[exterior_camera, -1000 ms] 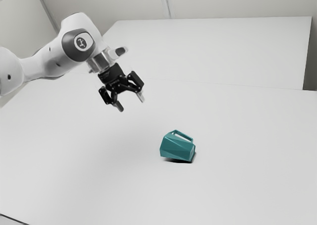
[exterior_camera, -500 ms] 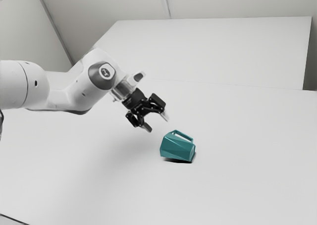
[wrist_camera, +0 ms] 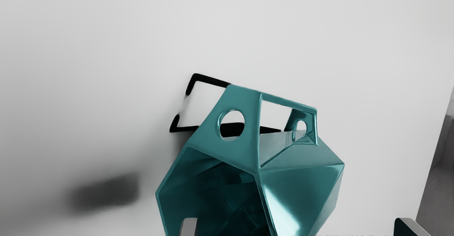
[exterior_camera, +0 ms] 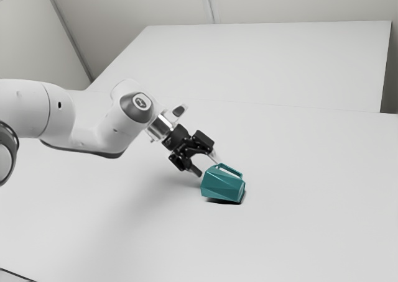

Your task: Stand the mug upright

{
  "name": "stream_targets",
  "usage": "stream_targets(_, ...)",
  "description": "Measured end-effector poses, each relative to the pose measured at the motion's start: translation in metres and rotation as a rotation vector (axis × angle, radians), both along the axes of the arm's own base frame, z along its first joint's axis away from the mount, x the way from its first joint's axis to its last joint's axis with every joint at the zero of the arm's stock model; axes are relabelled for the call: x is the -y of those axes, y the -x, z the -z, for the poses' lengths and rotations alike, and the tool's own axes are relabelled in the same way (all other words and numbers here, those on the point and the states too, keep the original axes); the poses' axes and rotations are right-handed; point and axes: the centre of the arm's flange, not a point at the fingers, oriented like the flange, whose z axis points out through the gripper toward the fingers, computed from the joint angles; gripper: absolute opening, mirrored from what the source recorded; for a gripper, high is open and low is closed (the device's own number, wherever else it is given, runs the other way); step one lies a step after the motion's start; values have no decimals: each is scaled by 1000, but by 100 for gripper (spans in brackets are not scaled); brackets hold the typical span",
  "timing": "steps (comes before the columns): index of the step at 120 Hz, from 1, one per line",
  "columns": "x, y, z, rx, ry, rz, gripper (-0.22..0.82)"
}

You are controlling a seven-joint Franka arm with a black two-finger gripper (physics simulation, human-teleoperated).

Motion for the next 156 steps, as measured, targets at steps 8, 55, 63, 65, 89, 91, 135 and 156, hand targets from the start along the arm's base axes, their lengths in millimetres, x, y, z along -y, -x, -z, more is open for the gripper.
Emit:
stream_targets(8,1,0,4,4,27,4,60)
stream_targets(55,13,10,30,18,140,87,58)
stream_targets(63,16,11,30,31,149,103,50)
stream_targets(65,16,11,30,34,151,106,47)
stream_targets(89,17,11,28,77,172,139,20)
stream_targets(91,18,11,28,81,174,142,19)
stream_targets(135,26,12,21,141,199,211,-6)
stream_targets(156,27,12,17,178,197,238,-13)
